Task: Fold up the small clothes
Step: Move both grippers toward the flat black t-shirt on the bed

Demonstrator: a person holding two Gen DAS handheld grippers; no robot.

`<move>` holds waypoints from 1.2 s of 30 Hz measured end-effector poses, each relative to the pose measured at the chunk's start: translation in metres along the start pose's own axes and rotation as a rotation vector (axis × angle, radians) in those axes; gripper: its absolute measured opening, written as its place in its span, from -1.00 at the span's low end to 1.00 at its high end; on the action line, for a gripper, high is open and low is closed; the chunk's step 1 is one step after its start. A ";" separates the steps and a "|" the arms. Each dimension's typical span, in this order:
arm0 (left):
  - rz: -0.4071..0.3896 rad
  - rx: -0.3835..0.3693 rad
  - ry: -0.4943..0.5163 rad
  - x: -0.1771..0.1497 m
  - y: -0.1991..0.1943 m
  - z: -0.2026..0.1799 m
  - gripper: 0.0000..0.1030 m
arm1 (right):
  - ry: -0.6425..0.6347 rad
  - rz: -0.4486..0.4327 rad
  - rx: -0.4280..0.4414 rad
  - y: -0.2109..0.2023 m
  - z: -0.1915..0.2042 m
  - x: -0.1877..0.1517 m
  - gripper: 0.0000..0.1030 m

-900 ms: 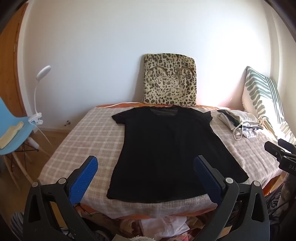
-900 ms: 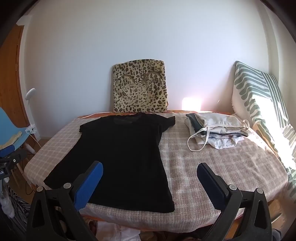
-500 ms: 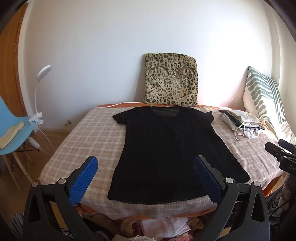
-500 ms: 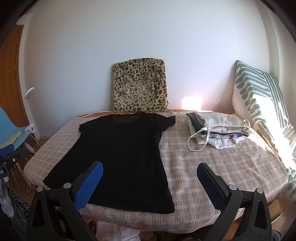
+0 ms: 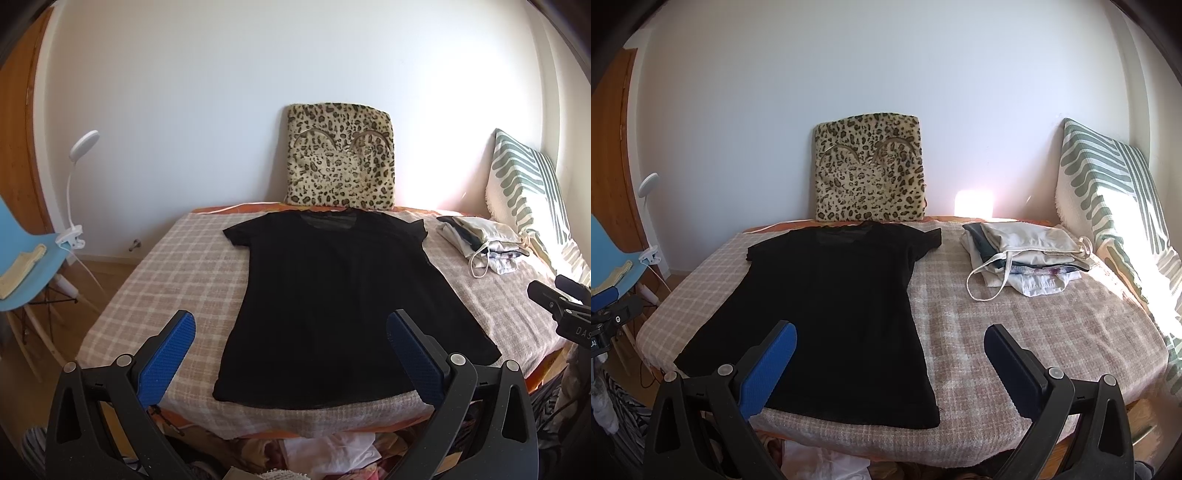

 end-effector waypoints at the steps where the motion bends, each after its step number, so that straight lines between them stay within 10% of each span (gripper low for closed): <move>1: 0.001 0.001 -0.001 0.000 -0.001 0.000 1.00 | 0.000 0.000 0.000 0.000 0.000 0.000 1.00; 36: 0.055 0.076 0.034 -0.005 0.025 0.040 0.99 | 0.017 0.029 0.020 0.022 0.015 0.016 1.00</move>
Point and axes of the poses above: each gripper's, at about its wrist camera, not at the fingertips, and y roughly the way its jaws point, z to its left, x to its top, the point moved 3 cm from there along y, roughly the way its jaws point, and after that the axes turned 12 degrees about -x, right-handed, at the moved point
